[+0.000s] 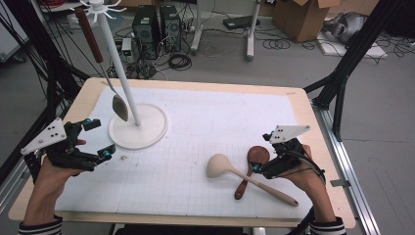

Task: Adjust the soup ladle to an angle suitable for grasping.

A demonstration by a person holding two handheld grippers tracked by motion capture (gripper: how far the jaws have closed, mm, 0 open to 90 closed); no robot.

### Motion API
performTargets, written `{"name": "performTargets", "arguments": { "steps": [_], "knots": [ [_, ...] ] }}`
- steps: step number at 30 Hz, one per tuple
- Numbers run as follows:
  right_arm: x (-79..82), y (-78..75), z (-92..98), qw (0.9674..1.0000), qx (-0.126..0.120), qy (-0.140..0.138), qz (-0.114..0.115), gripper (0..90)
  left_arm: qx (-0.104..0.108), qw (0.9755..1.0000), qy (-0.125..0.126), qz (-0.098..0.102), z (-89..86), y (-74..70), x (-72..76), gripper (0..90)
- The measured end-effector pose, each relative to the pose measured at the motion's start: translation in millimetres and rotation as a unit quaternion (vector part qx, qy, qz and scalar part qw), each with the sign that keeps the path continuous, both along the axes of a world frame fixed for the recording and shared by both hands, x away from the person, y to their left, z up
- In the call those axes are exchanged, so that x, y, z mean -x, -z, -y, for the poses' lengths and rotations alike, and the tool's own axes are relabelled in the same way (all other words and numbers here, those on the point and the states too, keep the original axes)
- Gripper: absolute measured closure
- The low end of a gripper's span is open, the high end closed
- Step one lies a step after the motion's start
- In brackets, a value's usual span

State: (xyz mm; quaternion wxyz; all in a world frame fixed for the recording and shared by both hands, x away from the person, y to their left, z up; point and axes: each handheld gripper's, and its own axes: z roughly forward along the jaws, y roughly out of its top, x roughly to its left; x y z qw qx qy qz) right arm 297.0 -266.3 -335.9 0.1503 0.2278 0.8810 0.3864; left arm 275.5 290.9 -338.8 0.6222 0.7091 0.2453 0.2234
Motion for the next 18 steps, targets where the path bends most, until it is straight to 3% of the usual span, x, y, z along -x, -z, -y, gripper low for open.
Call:
{"name": "performTargets", "arguments": {
  "steps": [3, 6, 14, 15, 18],
  "knots": [
    [-1.1, 1.3, -3.3, 0.9998, 0.014, -0.002, -0.015, 0.3, -0.002, 1.0, 0.001, -0.003, 0.9, 0.3, 0.4, 1.7],
    [-3.4, 3.0, -9.0, 0.9982, 0.044, -0.014, -0.038, 0.3, -0.003, 1.0, 0.001, -0.004, 1.3, 0.9, 0.4, 1.7],
    [-5.8, 3.0, -15.0, 0.995, 0.077, -0.025, -0.059, 0.3, -0.003, 1.0, 0.003, -0.001, 0.5, -1.2, 3.2, 1.7],
    [-5.7, 4.0, -17.1, 0.9935, 0.087, -0.022, -0.071, 0.3, -0.003, 1.0, 0.003, 0.0, 0.5, -1.4, 3.3, 1.7],
    [-5.9, 6.0, -19.5, 0.9917, 0.101, -0.026, -0.076, 0.3, -0.006, 1.0, 0.003, 0.0, 0.7, -1.6, 3.6, 1.7]
  ]
}}
